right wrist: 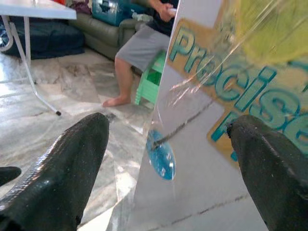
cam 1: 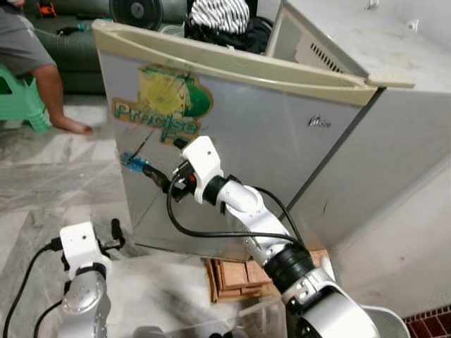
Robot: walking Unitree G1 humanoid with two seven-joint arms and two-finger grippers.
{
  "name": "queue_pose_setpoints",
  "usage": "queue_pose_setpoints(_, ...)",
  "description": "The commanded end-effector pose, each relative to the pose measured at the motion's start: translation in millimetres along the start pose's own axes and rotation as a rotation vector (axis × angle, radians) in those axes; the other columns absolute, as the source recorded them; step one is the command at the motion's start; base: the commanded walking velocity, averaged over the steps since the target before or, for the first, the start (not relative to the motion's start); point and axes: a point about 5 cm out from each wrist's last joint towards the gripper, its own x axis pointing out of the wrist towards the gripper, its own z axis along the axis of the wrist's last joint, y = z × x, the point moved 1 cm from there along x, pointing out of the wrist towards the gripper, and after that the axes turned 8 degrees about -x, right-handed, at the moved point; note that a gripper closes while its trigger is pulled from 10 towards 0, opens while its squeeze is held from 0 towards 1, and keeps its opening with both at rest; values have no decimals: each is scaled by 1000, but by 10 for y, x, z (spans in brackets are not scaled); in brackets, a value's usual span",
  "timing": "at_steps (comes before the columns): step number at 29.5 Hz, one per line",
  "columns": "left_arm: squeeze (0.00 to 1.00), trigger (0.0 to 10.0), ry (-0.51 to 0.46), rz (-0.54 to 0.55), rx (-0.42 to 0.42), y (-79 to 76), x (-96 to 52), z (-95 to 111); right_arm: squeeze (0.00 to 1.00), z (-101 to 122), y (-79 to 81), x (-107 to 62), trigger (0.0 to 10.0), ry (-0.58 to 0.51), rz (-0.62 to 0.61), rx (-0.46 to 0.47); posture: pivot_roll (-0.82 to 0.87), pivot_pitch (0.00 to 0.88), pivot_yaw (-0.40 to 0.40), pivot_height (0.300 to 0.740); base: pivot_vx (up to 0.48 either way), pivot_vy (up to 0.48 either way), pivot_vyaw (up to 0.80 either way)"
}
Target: Restocking fridge
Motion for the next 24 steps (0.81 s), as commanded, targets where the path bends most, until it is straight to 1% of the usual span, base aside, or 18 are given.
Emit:
queue_pose_setpoints(1, 0, 10000, 2, -7, -9, -29, -2, -4, 0, 1, -42, -24, 10000, -11, -38, 19, 193, 0, -118, 740, 0, 0, 0)
queue_pose_setpoints(2, 0, 10000, -7, -24, -5, -38, -1, 5, 0, -18, -67, -43, 10000, -4, -49, 19, 193, 0, -118, 740, 0, 0, 0)
queue_pose_setpoints(7, 0, 10000, -4, -31, -8, -47, -2, 3, 0, -41, -98, -59, 10000, 7, -63, 15, 193, 0, -117, 740, 0, 459, 0)
queue_pose_setpoints(10, 0, 10000, -4, -35, -10, -49, -2, 1, 0, -30, -100, -38, 10000, 11, -82, 7, 193, 0, -117, 740, 0, 458, 0)
queue_pose_setpoints(15, 0, 10000, -1, -25, -12, -50, 4, -8, 0, -9, -172, 0, 10000, 33, -186, -37, 191, 0, -119, 740, 0, 458, 0)
queue_pose_setpoints(18, 0, 10000, -4, -18, -20, -42, 1, -6, 0, -2, -204, -21, 10000, 36, -221, -52, 191, 0, -122, 740, 0, 455, 0)
queue_pose_setpoints(22, 0, 10000, 1, -17, -39, -35, 0, -21, 0, -34, -224, -58, 10000, 45, -246, -42, 191, 0, -122, 740, 0, 430, 0)
queue_pose_setpoints(24, 0, 10000, 4, -21, -40, -41, 3, -23, 0, -48, -232, -73, 10000, 52, -250, -44, 180, 0, -120, 740, 240, 416, 0)
